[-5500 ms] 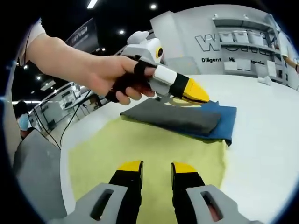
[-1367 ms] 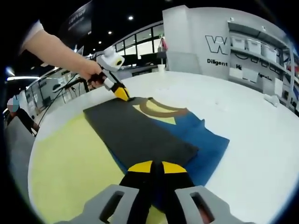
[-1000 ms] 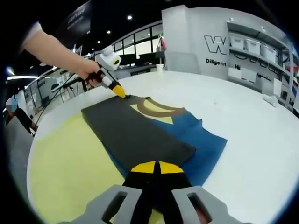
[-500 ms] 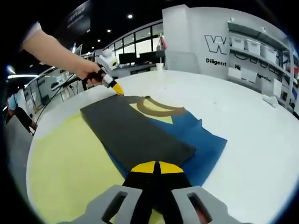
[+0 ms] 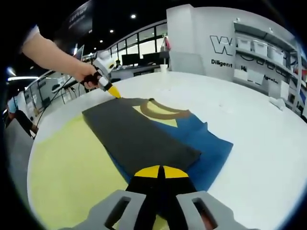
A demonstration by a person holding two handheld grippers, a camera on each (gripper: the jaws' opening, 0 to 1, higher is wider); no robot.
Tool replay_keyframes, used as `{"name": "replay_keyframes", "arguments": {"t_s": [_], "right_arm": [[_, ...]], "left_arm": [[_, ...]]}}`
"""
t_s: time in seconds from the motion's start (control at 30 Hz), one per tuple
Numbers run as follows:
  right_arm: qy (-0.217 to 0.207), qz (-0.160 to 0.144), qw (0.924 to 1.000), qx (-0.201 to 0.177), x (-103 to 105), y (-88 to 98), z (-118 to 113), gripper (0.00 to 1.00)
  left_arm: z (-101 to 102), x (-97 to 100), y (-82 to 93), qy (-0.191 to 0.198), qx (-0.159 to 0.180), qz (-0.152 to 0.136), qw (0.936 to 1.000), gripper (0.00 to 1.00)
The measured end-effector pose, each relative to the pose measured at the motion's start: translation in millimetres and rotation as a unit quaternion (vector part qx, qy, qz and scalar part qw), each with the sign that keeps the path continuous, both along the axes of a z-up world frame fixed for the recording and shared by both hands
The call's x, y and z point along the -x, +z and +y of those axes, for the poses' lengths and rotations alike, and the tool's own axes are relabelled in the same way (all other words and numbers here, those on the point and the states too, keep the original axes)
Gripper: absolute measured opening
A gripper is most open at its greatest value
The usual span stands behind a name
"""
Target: Fold the garment on the visible template until the final outline fits inside the template.
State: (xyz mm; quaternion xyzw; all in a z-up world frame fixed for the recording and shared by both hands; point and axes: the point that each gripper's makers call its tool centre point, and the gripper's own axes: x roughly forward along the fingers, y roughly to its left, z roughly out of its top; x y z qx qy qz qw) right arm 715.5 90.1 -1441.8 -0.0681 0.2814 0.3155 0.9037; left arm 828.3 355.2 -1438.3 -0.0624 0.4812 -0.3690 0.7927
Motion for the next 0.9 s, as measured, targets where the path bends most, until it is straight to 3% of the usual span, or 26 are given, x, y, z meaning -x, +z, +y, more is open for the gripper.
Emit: {"name": "replay_keyframes", "arguments": {"t_s": [0.13,0.2,0.33,0.6,0.67,0.9], "right_arm": [[0.002,0.001,1.0,0.001,-0.1,-0.1,-0.2,0.0],[0.002,0.001,1.0,0.001,-0.1,-0.1,-0.4,0.0],[-0.001,0.001,1.0,-0.002,-0.2,-0.2,-0.5,0.0],[0.005,0.013,0.9999,0.006,-2.6,4.3,0.2,0.0],[-0.008,0.011,0.9998,-0.013,-8.4,10.2,-2.7,0.02],[-0.049,-0.007,0.9987,-0.014,-41.4,25.5,-27.5,0.04]], "left_arm": [[0.2,-1.8,-0.6,-0.004,-0.002,-0.009,1.0,0.01],[2.4,-4.6,-0.3,-0.013,-0.012,-0.029,0.9994,0.0],[5.4,-4.4,-0.1,0.019,-0.002,-0.004,0.9998,0.0],[8.7,-1.4,0.9,0.03,-0.016,-0.002,0.9994,0.01],[8.5,-0.9,0.9,0.031,-0.016,-0.001,0.9994,0.01],[8.8,-1.0,1.9,0.032,-0.016,-0.002,0.9994,0.01]]}}
